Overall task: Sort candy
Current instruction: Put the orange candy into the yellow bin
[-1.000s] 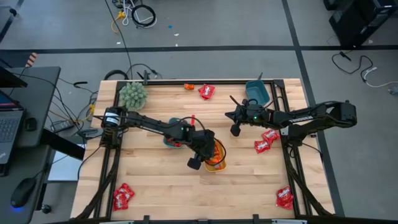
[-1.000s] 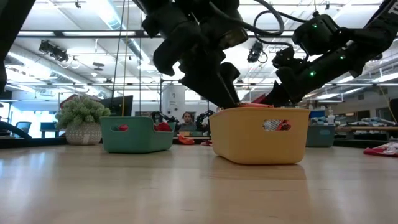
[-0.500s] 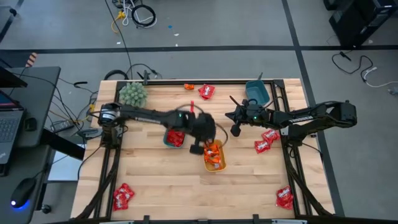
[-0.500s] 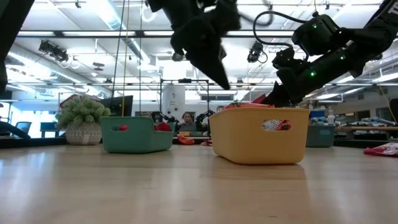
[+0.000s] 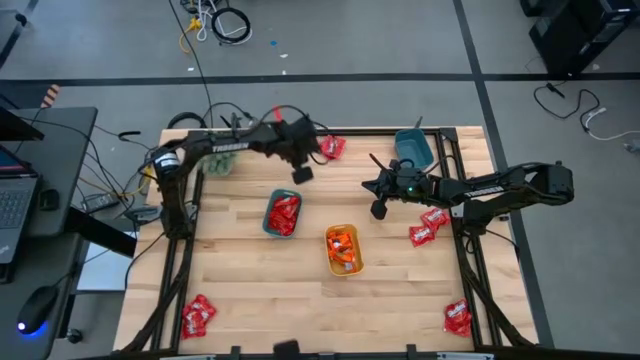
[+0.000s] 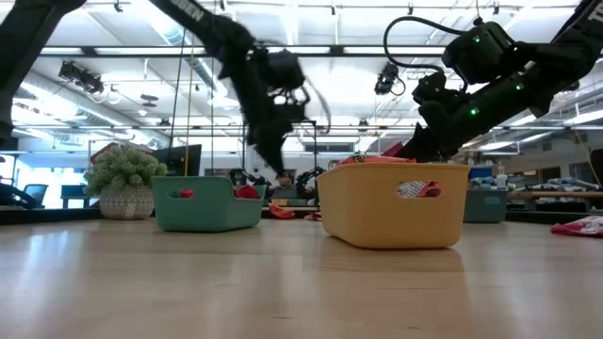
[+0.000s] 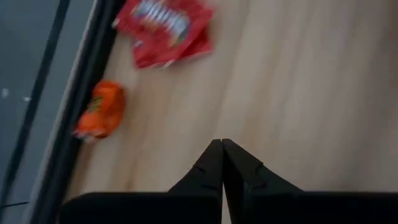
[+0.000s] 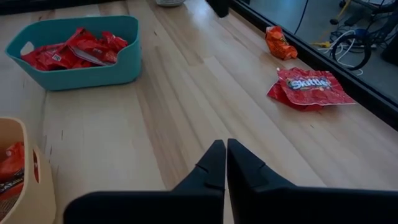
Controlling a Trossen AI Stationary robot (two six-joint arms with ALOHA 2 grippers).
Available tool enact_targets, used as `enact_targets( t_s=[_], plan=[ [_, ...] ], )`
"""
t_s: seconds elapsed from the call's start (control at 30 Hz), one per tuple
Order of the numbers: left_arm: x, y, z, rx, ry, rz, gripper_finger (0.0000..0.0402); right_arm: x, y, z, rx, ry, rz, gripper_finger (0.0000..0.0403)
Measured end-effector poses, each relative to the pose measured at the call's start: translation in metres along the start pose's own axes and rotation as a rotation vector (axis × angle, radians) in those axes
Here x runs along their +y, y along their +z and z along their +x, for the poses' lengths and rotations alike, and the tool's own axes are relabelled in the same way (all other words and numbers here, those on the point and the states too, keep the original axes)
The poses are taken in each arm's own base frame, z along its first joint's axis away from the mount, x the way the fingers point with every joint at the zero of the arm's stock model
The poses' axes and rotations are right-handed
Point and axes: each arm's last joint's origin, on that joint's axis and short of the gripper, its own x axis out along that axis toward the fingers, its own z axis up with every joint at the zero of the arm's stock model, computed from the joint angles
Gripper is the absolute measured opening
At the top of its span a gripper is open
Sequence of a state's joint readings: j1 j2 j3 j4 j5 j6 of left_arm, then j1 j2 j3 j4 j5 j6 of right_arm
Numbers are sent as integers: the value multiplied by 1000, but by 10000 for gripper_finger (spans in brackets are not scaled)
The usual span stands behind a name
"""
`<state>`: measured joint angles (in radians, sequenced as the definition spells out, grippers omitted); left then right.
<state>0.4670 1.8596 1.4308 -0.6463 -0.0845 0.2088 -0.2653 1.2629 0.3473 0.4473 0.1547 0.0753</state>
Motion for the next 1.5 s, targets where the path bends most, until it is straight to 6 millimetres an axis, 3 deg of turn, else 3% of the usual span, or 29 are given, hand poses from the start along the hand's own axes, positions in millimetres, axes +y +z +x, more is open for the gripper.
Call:
enact_targets(
  t_s=[0.13, 0.3, 0.53, 0.73, 1.17, 1.33, 1.5],
  plan=[
    [26, -11, 9, 21, 55, 61, 27, 0, 0, 0, 0, 0, 0, 10],
    [50, -15, 21, 5, 98, 57, 83, 0, 0, 0, -1, 1, 0, 18],
    [68, -18, 48, -24, 123, 5, 163, 0, 1, 0, -5, 2, 0, 23],
    [83, -23, 66, -39, 154, -45, 189, 0, 0, 0, -4, 2, -4, 23],
    [93, -30, 82, -23, 173, -37, 178, 0, 1, 0, -7, 2, -6, 16],
    [95, -29, 85, -47, 185, -31, 123, 0, 1, 0, -7, 2, -14, 11],
    [95, -28, 86, -53, 192, 6, 29, 0, 1, 0, -7, 1, -17, 7]
  ],
)
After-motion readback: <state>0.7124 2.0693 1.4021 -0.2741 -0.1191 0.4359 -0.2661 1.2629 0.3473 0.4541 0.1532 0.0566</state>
